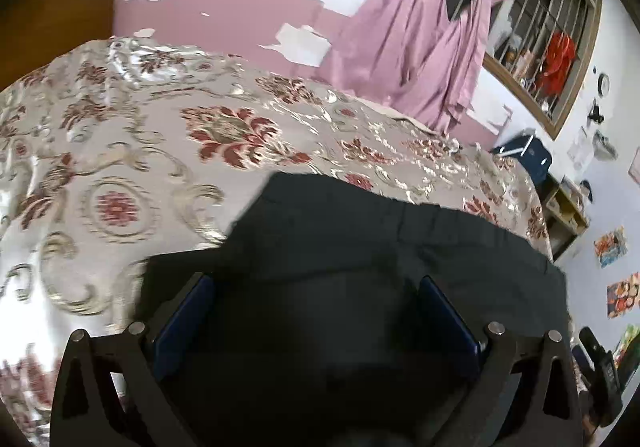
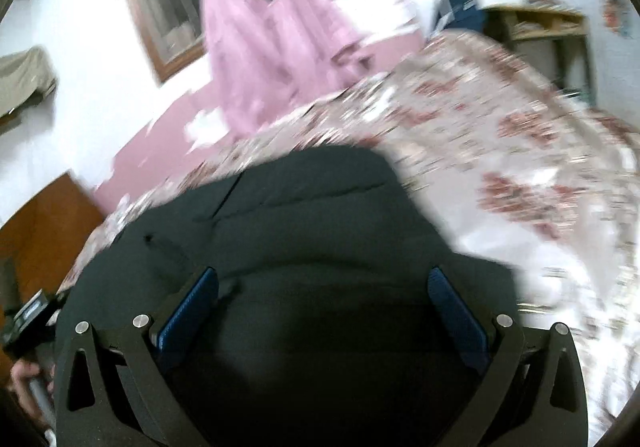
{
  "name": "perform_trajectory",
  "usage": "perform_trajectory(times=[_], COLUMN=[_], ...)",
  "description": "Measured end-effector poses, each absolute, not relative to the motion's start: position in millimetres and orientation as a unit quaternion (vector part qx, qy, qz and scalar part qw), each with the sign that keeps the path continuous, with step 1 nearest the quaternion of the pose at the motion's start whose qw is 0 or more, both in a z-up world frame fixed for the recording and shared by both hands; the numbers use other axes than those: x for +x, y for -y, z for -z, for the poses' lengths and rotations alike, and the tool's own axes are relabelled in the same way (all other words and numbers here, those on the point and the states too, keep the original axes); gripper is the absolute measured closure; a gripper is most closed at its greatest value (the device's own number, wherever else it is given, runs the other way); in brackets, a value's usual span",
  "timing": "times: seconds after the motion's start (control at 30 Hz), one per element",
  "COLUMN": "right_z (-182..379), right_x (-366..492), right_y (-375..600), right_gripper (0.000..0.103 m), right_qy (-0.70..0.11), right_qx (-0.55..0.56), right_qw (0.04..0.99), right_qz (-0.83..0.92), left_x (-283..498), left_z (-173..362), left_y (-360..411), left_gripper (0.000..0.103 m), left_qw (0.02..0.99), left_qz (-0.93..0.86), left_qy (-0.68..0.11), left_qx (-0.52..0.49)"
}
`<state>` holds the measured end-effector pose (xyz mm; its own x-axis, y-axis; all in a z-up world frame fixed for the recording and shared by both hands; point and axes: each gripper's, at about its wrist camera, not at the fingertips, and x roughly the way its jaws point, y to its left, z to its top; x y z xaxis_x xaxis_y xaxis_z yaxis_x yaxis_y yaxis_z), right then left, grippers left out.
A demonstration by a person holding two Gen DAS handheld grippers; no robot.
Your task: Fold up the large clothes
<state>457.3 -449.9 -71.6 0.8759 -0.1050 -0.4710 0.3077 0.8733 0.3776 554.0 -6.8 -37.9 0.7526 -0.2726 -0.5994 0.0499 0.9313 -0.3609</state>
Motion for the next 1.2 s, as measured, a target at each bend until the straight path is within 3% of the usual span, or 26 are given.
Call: perform_trajectory(times=[0.2,0.37,1.2], right_z=[68.4,81.1,146.4], right_x=[409.0,400.4,398.5], right_y=[473.5,481.1,504.9], right_gripper=[0.001,0.001,0.001], right_qy=[-0.203,-0.221,-0.248], right_qx=[0.248,0.255,0.342], right_qw=[0.937,0.933,0.906], right_qz=[0.140,0.124,0.011], left_x=[532.4,529.1,525.2], left_z=[23.6,46.9,93.6], left_y=[-45.0,-66.5,-53.6], left_gripper=[0.000,0.000,0.000], left_qw=[0.924,0.906,0.850], left_qz=[0.067,0.078,0.233], left_qy=[-0.327,-0.370,-0.426], left_qx=[-0.188,-0.191,-0.201])
